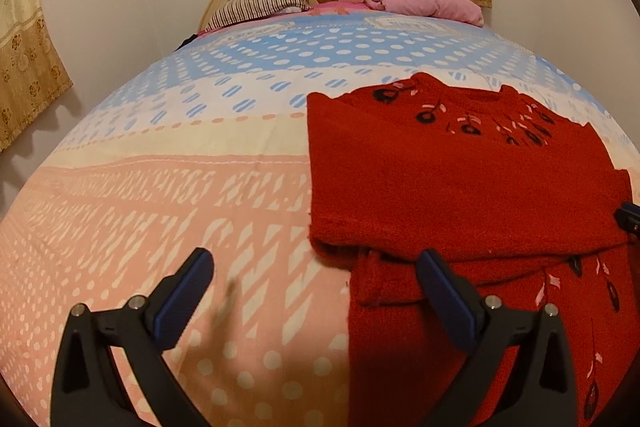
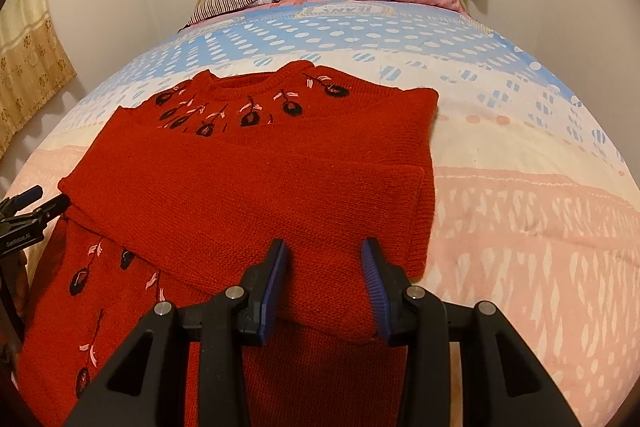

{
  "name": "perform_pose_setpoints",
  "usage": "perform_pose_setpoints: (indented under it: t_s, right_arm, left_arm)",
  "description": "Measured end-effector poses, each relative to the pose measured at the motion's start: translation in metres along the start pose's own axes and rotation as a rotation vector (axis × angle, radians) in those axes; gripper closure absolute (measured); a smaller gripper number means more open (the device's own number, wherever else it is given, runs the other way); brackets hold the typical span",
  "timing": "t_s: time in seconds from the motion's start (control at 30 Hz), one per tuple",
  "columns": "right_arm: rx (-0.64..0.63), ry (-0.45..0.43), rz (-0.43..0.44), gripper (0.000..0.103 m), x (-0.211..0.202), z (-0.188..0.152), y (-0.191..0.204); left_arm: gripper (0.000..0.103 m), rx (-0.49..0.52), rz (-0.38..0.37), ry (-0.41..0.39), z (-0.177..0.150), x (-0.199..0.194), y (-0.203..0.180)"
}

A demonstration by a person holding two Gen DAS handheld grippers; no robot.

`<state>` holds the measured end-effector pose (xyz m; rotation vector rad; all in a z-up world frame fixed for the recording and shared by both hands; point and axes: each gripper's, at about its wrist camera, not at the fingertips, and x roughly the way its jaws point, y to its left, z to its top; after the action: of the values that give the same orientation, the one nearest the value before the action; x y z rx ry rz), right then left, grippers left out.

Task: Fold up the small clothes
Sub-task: 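Open the right gripper and lift both grippers off the cardigan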

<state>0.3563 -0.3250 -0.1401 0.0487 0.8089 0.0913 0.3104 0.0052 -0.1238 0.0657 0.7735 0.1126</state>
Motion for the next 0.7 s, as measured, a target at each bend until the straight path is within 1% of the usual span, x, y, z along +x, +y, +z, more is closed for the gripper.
perform_pose_setpoints:
  t_s: [0.1,0.13,0.2,0.27,0.47,0.57,0.7]
  right_arm:
    - [-0.011,0.007,-0.012,0.062,-0.003,0.001,0.003]
    - [-0.016,0.01,-0.019,0.062,-0.005,0.001,0.005]
    - [-0.023,0.013,-0.021,0.056,-0.01,-0.001,0.009]
    - [-0.031,0.01,-0.016,0.053,-0.015,-0.003,0.012]
    - [-0.01,0.003,-0.005,0.053,-0.031,-0.012,0.015]
    - [-0.01,0.0,0.007,0.052,-0.04,-0.021,0.017]
    - [-0.011,0.019,0.022,0.052,-0.05,-0.038,0.021]
  left_arm:
    - [0.0,0.003,0.002,0.001,0.0,-0.007,-0.001]
    - [0.0,0.004,-0.009,-0.007,-0.002,-0.012,-0.001]
    - [0.0,0.018,-0.028,-0.013,-0.006,-0.02,-0.003]
    - [0.0,0.038,-0.034,-0.02,-0.01,-0.027,-0.007]
    - [0.0,0.042,-0.066,-0.03,-0.021,-0.045,-0.012]
    - [0.0,0.052,-0.077,-0.036,-0.027,-0.053,-0.015]
    - [0.0,0.062,-0.094,-0.042,-0.034,-0.063,-0.017]
